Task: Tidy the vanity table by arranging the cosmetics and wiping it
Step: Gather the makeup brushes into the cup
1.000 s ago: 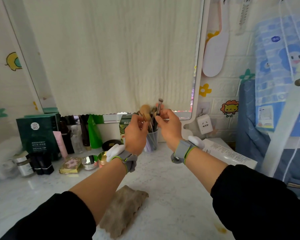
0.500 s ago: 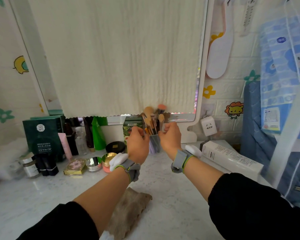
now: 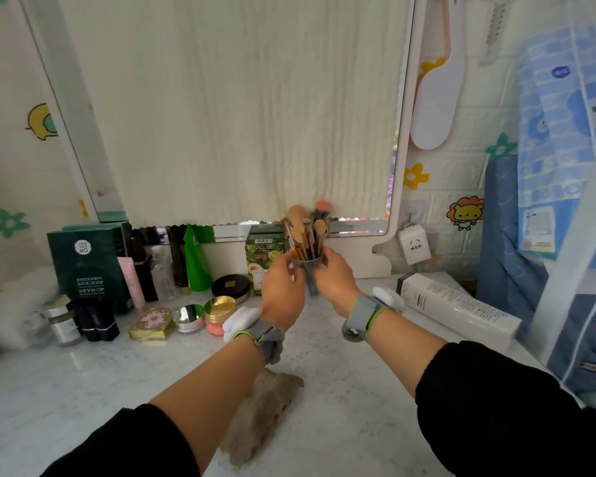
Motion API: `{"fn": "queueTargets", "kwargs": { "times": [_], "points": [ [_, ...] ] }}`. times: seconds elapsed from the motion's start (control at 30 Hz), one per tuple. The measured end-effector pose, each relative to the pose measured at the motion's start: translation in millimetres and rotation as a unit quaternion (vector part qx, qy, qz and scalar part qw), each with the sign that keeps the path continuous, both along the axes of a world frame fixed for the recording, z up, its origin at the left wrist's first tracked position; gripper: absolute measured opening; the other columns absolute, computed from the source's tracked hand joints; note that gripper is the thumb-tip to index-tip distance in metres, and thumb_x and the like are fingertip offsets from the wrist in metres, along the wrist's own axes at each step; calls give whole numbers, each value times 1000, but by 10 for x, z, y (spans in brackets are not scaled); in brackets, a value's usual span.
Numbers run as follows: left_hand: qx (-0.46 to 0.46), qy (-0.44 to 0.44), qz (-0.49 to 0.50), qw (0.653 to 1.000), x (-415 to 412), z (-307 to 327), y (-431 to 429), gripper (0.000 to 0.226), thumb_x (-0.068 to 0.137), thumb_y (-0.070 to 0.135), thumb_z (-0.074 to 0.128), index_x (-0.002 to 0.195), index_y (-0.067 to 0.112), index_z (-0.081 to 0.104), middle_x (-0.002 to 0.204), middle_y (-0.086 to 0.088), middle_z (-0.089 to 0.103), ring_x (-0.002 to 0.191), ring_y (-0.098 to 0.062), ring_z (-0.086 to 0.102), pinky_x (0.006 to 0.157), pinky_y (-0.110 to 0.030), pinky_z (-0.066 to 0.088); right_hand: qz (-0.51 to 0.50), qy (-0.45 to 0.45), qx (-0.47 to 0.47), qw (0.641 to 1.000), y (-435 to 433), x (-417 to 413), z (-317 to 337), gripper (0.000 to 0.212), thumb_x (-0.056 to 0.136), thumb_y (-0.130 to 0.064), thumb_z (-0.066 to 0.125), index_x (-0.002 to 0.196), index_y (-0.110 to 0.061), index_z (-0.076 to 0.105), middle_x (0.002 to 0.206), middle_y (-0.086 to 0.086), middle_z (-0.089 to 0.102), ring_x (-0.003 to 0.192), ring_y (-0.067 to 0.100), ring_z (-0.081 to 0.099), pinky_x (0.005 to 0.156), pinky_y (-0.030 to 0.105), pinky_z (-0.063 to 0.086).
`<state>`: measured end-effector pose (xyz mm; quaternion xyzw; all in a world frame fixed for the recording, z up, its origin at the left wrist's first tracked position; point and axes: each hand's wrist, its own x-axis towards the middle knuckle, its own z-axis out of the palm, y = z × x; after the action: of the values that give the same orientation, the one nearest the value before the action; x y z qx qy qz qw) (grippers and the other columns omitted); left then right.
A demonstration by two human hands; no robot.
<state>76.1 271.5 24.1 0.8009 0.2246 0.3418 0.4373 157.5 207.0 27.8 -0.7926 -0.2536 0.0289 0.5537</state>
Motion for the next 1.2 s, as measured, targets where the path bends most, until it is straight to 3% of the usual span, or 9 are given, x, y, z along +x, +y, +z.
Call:
{"fn": "queueTargets", "kwargs": {
  "times": [0.13,0.23,0.43,0.77,0.87,0.93,1.07,1.2],
  "points": [
    [4,0,6,1000,-23,-2,-31,32,97,15,51,128,10,50,126,-9,57,108,-22,59,93,-39,50,-25,13,5,1000,-66,-33,5,35,92,-23,61,122,-8,55,110,6,58,100,23,55,78,27,47],
    [21,4,13,1000,-42,1,-63,26,95,14,52,120,9,52,115,-10,58,103,-26,57,90,-44,50,-55,44,11,997,-122,-74,48,45,91,-13,56,135,-9,46,126,11,53,115,28,53,93,33,45],
    [35,22,-7,999,-77,32,-271,18,95,13,49,113,9,52,108,-12,59,97,-29,57,84,-46,51,-97,62,27,993,-406,-121,80,38,89,-6,54,126,-10,54,121,9,59,113,26,55,87,28,44],
    [24,41,-73,996,64,21,-995,21,93,11,48,113,8,55,105,-15,64,95,-33,62,82,-47,54,-147,63,21,987,-1081,-140,156,35,90,-7,53,125,-10,56,123,7,58,116,25,53,96,32,44],
    [45,43,-96,993,140,20,-1197,23,93,11,48,114,8,56,106,-12,65,97,-30,62,84,-42,52,-163,59,20,985,-1259,-83,141,27,88,-8,52,113,-14,59,107,2,57,103,20,54,83,29,43],
    [52,46,-109,992,200,11,-1314,22,93,12,49,113,9,57,106,-10,65,97,-29,61,86,-42,50,-177,50,11,983,-1385,-49,137,24,87,-8,51,108,-14,61,104,4,59,101,23,57,77,29,43],
    [74,51,-138,986,345,-17,-1489,19,91,11,52,109,8,58,104,-11,66,96,-32,61,85,-43,50,-206,33,-28,978,-1625,21,124,31,86,-6,54,116,-11,60,120,9,61,112,28,57,91,33,48],
    [85,55,-153,983,489,-36,-1542,21,91,9,51,110,9,59,106,-10,67,97,-31,61,85,-40,49,-220,4,-108,970,-1750,122,60,29,85,-7,56,114,-11,62,121,10,62,113,28,57,88,29,43]
  ]
}}
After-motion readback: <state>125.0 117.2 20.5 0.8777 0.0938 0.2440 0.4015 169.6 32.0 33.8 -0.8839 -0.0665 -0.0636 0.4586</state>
